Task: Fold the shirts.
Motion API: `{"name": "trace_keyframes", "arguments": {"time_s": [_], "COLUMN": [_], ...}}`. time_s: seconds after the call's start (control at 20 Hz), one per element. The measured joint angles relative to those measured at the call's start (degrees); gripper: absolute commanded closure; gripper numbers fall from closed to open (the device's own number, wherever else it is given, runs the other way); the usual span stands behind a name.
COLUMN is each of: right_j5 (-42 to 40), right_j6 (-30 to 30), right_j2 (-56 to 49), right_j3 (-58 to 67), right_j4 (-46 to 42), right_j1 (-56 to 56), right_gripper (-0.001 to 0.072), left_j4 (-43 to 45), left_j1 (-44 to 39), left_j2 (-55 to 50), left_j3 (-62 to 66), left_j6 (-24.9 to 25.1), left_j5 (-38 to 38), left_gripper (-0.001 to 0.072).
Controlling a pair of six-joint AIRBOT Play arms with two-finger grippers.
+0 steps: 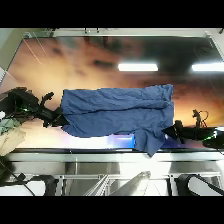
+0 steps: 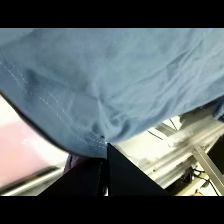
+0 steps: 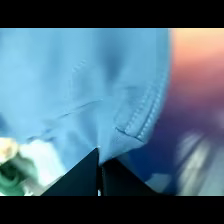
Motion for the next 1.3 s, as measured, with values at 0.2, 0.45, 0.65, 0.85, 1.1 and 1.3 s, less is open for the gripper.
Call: {"name": "trace_keyframes", "arguments": {"time_s": [0.2, 0.45, 0.65, 0.85, 1.1, 1.3], "right_j5": [6.36, 9.94, 10.40, 8.13, 1.09, -7.72], "right_j6": [-0.94, 0.35, 0.76, -2.73, -9.81, -16.55], "right_j2": [5.31, 11.89, 13.22, 13.18, 8.31, 0.81], "right_j3": [2.32, 2.97, 3.10, 3.17, 3.43, 6.88], "right_j4": [0.61, 0.81, 2.25, 10.64, 21.73, 29.83], "right_j1": [-9.01, -18.29, -20.02, -20.35, -14.62, -4.48], "right_gripper": [0.0691, 0.0691, 0.0691, 0.0691, 0.0691, 0.0691], "left_j4": [-0.02, -0.85, -2.34, -5.40, -7.06, -6.67], "left_j1": [5.75, 15.10, 17.27, 15.45, 10.95, 5.46], "left_j2": [1.20, 4.09, 4.68, 4.83, 0.76, -6.75], "left_j3": [3.32, 4.63, 4.87, 4.98, 10.45, 18.95], "left_j6": [0.24, 0.39, 1.05, 2.40, 2.71, 0.44], "left_j5": [4.68, 6.91, 7.28, 4.59, -0.33, -0.74], "left_gripper": [0.0687, 0.0687, 0.0687, 0.0687, 0.0687, 0.0688]}}
